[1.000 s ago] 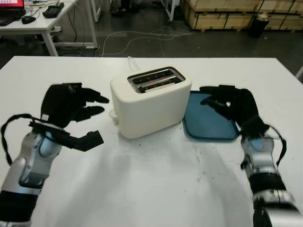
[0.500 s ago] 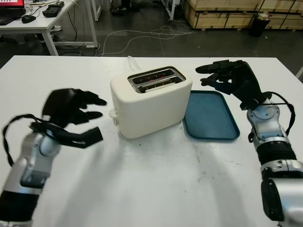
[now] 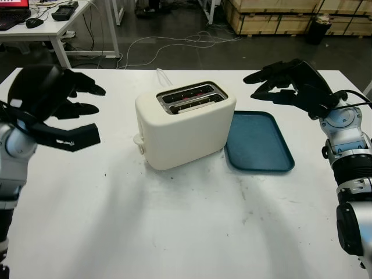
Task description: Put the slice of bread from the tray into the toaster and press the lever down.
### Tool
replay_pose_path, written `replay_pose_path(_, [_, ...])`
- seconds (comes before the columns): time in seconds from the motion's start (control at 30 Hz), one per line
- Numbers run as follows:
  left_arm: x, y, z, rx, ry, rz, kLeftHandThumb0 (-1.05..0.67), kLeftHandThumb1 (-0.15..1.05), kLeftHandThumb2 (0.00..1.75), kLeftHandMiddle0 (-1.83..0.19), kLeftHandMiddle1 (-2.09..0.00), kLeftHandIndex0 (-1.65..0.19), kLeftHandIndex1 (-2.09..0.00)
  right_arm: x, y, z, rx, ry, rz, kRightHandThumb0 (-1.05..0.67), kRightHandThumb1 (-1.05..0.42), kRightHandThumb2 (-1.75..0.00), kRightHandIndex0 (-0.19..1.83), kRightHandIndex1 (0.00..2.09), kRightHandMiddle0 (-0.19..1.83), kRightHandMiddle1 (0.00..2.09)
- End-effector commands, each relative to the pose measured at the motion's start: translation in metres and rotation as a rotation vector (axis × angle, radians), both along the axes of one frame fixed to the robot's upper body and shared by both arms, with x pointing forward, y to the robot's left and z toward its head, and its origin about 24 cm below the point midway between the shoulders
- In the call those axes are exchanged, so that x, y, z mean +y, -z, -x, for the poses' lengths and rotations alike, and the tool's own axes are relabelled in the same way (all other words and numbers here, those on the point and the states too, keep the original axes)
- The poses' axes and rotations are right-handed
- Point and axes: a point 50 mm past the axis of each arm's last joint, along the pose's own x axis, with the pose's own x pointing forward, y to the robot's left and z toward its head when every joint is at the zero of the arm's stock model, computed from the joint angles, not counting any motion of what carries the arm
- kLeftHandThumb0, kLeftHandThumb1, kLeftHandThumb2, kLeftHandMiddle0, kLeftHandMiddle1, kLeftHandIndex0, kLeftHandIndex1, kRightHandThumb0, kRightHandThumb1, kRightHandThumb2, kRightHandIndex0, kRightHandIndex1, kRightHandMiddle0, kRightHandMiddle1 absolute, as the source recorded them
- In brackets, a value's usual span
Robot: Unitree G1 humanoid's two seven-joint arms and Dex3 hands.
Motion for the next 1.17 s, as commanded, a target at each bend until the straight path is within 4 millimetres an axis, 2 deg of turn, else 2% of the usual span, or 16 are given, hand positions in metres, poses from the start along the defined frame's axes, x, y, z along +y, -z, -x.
replay_pose_path(0.0, [-0.007, 0.007, -0.004, 0.052, 0.04, -0.014, -0.56, 0.79, 0.0, -0.79, -1.09, -1.17, -0.06, 0.0, -0.011, -0.001, -0.035, -0.012, 0.028, -0.59, -0.76, 0.0, 0.82, 0.71, 1.02, 0.01])
replay_pose_path(0.13, [-0.014, 0.014, -0.011, 0.084, 0.065, -0.026, -0.56, 0.8, 0.0, -0.82, -1.03, -1.17, -0.06, 0.0, -0.013, -0.001, -0.036, -0.009, 0.04, -0.58, -0.76, 0.0, 0.82, 0.71, 1.02, 0.01])
replay_pose_path(0.37, [-0.017, 0.017, -0.019, 0.094, 0.079, -0.014, -0.56, 0.81, 0.0, -0.77, -1.16, -1.17, -0.1, 0.001, -0.012, 0.0, -0.033, -0.013, 0.047, -0.56, -0.76, 0.0, 0.81, 0.74, 1.02, 0.01])
replay_pose_path(0.73, [-0.015, 0.02, -0.02, 0.083, 0.07, -0.01, -0.54, 0.83, 0.0, -0.76, -1.21, -1.15, -0.13, 0.0, -0.017, 0.001, -0.052, 0.001, 0.063, -0.54, -0.77, 0.0, 0.78, 0.72, 1.0, 0.0])
replay_pose_path(1.13, [-0.013, 0.021, -0.018, 0.078, 0.063, -0.001, -0.53, 0.84, 0.0, -0.75, -1.22, -1.12, -0.18, 0.001, -0.02, 0.0, -0.071, -0.006, 0.044, -0.54, -0.77, 0.0, 0.84, 0.64, 1.01, 0.01])
